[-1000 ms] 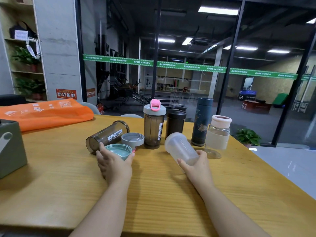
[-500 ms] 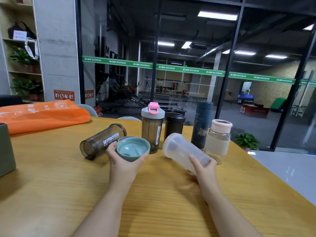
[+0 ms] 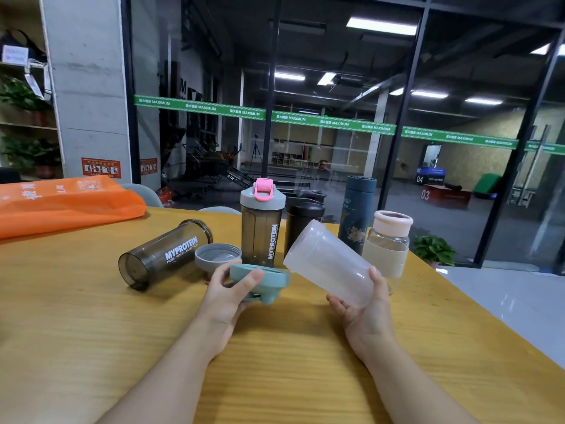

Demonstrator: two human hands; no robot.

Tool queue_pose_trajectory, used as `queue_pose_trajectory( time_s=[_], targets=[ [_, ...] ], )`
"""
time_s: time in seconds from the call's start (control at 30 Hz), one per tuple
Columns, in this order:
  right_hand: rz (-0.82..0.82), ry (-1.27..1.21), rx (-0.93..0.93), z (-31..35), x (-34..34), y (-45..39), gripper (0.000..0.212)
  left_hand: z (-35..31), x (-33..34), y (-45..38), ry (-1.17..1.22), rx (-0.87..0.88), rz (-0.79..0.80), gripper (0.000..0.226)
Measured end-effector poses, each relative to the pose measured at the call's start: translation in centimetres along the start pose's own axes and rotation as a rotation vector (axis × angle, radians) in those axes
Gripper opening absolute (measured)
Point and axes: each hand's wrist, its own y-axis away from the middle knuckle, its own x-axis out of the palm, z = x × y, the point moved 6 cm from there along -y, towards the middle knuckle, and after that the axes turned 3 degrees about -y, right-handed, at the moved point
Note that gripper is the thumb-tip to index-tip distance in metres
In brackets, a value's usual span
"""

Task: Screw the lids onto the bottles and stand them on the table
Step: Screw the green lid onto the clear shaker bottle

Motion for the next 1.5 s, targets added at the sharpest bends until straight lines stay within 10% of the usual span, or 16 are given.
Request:
queue_pose_trajectory(
  time_s=[0.3, 0.7, 1.5],
  targets=[
    [0.168, 0.128, 0.099, -1.3, 0.6, -0.9, 0.028, 1.1, 1.1, -1.5, 0.100, -0.159, 0.114, 0.129],
    [0.328, 0.389, 0.020, -0.4, 1.4, -1.5, 0.086, 0.0, 2.1, -1.0, 0.119, -0.111, 0.209, 0.108],
    [0.486, 0.546, 0.077, 0.3, 1.5, -0.9, 0.069, -0.5, 1.3, -0.9, -0.160, -0.033, 0.195, 0.122]
  ],
)
